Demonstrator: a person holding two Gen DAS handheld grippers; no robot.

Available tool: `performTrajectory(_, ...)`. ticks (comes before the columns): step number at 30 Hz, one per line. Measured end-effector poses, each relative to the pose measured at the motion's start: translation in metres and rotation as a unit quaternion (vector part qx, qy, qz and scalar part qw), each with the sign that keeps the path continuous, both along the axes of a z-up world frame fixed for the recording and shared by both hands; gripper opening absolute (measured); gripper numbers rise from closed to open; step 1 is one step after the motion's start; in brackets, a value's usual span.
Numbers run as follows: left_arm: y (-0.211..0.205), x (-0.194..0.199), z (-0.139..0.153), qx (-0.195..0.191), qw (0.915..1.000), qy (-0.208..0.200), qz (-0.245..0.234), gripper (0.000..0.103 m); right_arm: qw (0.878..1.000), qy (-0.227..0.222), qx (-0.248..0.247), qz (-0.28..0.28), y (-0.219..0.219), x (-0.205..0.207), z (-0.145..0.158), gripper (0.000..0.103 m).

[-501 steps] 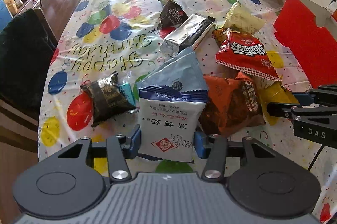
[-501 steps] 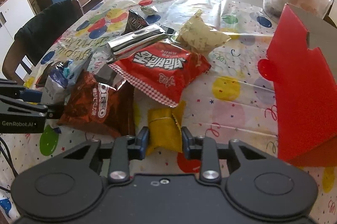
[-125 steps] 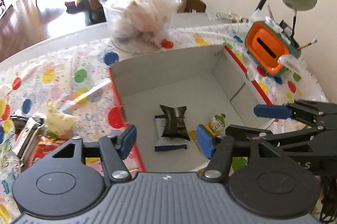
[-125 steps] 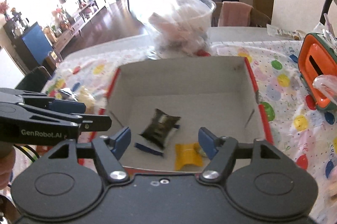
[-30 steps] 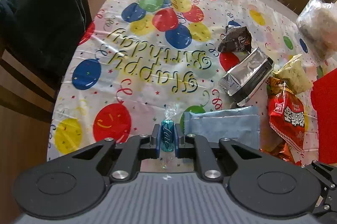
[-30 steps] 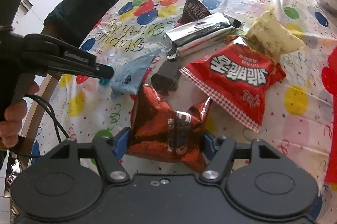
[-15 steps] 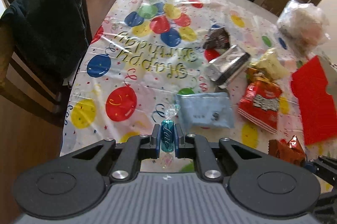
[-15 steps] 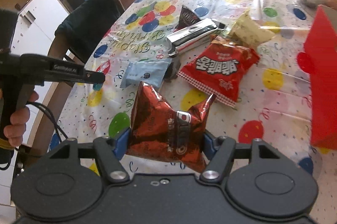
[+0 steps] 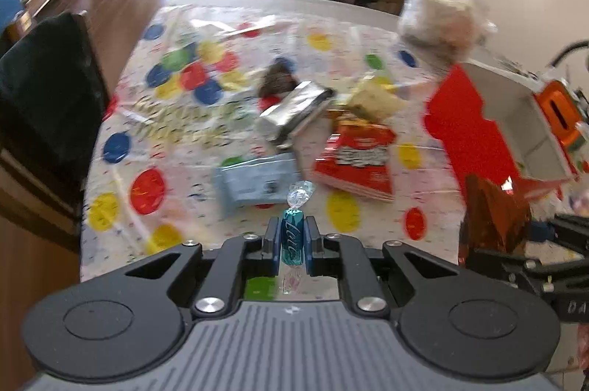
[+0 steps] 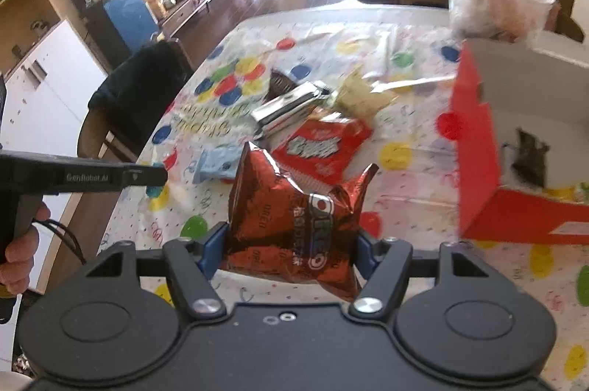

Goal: Organize snacks
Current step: 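Grasp the teal mint candy with the left tool while the right tool grasps the red chip bag, then carry the mint candy and red chip bag over the open box with both tools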

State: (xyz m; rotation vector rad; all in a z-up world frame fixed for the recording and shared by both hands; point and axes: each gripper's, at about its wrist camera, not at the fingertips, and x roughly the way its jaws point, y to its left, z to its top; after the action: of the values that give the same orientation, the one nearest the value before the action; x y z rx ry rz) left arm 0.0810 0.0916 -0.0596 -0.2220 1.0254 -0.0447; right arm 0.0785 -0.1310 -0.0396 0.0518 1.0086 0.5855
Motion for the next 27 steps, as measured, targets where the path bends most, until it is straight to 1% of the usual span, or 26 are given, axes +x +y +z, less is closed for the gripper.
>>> performTrajectory(5,-0.04,0.006,0.02,0.005,0.9992,-0.011,-0.038,0.012,1.0,-0.018,0.001,-0.019,-0.032,0.003,0.014,0.067)
performTrajectory(8,-0.068,0.011,0.033,0.004,0.998,-0.025,-0.057,0.012,0.999,-0.029,-0.003,-0.025,-0.052,0.008,0.021,0.067)
performTrajectory(13,-0.118,0.026,0.052,0.003,0.9956,-0.04,-0.084,0.012,0.998,-0.048,-0.011,-0.035,-0.093,0.018,0.032,0.067)
performTrajectory(17,-0.16,0.039,0.063,0.006,0.9935,-0.053,-0.1,0.012,0.997,-0.055,-0.016,-0.054,-0.131,0.033,0.036,0.067)
performTrajectory(21,-0.2,0.058,0.068,0.007,0.9922,-0.056,-0.111,0.012,0.996,-0.058,-0.023,-0.065,-0.166,0.051,0.036,0.067)
performTrajectory(27,-0.253,0.089,0.066,0.011,0.9913,-0.048,-0.123,0.012,0.994,-0.054,-0.033,-0.087,-0.216,0.083,0.026,0.067)
